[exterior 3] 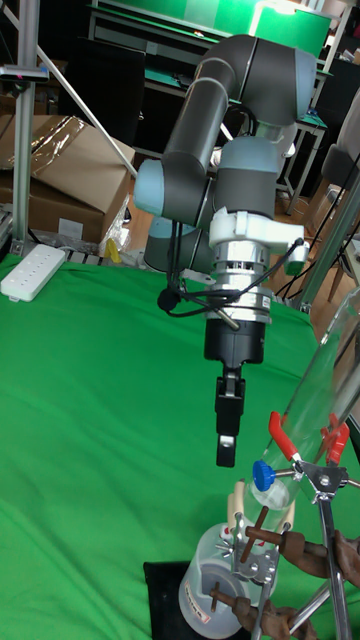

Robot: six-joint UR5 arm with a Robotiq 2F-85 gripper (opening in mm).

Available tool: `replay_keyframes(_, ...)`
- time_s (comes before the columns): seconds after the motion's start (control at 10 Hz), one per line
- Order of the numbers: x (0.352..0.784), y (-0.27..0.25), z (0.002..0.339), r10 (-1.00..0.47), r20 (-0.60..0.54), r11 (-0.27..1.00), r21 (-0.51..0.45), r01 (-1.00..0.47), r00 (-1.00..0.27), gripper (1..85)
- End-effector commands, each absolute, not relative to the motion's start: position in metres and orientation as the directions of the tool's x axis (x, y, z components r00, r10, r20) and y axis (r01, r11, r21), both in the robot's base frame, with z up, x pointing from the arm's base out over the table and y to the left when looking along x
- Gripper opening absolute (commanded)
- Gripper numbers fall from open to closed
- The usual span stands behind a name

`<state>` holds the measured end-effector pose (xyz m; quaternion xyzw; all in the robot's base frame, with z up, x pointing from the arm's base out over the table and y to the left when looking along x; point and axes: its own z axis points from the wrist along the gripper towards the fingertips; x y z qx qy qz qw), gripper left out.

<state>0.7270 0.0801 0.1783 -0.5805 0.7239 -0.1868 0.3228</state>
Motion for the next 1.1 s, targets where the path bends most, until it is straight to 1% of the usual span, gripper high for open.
replay_keyframes(0.0,0.734,0.087,0.172,-0.968,-0.239,0.224,-0.689,-0.689,-0.077,1.3)
replay_keyframes(0.1,0.734,0.087,0.166,-0.968,-0.238,0.230,-0.697,-0.680,-0.083,1.3)
replay_keyframes(0.4,0.736,0.072,0.158,-0.979,-0.192,0.192,-0.720,-0.667,-0.074,1.3)
replay_keyframes(0.6,0.742,0.068,0.150,-0.979,-0.195,0.190,-0.728,-0.659,-0.066,1.3)
replay_keyframes(0.8,0.751,0.069,0.152,-0.976,-0.212,0.193,-0.734,-0.651,-0.051,1.3)
replay_keyframes(1.0,0.749,0.071,0.148,-0.977,-0.208,0.187,-0.740,-0.647,-0.045,1.3)
